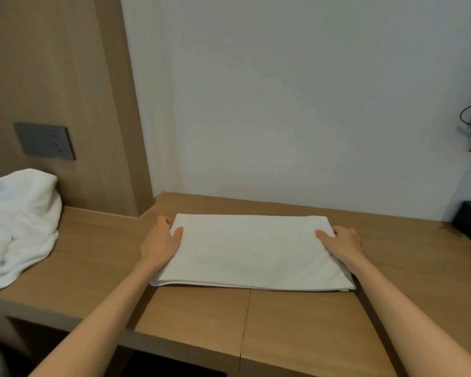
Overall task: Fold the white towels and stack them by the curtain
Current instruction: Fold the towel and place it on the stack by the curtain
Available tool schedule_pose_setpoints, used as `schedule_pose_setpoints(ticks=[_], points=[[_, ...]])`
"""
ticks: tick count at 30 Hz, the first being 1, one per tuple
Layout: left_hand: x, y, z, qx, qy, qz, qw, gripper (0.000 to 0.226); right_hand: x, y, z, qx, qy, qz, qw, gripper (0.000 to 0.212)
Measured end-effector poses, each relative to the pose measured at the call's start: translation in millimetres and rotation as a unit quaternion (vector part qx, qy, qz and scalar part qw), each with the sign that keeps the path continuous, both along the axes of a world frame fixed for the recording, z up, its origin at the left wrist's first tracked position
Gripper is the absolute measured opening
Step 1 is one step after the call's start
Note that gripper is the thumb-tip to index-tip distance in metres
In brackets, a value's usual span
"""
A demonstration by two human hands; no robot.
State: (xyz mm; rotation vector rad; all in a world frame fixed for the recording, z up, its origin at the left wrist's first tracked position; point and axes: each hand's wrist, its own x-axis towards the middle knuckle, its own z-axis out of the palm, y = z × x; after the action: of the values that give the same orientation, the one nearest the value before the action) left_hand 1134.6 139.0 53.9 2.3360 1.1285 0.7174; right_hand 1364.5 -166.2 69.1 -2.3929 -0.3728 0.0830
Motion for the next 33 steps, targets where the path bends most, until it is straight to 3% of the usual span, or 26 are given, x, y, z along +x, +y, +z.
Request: schedule_pose_setpoints(ticks=[4,9,14,19,23,27,33], points=[[-20,-11,0,-0.025,0.005,-0.022,0.999,0.027,-12,-12,4,0.083,0.078,0.039,0.993,0.043],[-34,-20,6,-0.082,0.041,-0.034,0.995,0.044,-32,-29,15,0.116,0.156,0.069,0.979,0.019],[-38,-26,22,-0.130,-0.001,-0.036,0.991,0.047,-41,-30,31,0.079,0.099,0.053,0.991,0.028],[-31,-29,41,-0.170,-0.128,-0.041,0.976,0.029,-39,-20,45,0.210,0.061,0.046,0.975,0.022],[-26,-31,48,-0.148,-0.180,-0.044,0.971,0.022,-28,-11,49,0.251,0.046,0.033,0.966,0.021],[-23,-43,33,-0.119,-0.174,-0.046,0.976,0.023,-13,-3,36,0.223,0.026,-0.001,0.975,0.029],[-30,-44,9,-0.102,-0.062,-0.024,0.993,0.023,-6,-7,5,0.020,-0.026,-0.012,0.999,0.030]])
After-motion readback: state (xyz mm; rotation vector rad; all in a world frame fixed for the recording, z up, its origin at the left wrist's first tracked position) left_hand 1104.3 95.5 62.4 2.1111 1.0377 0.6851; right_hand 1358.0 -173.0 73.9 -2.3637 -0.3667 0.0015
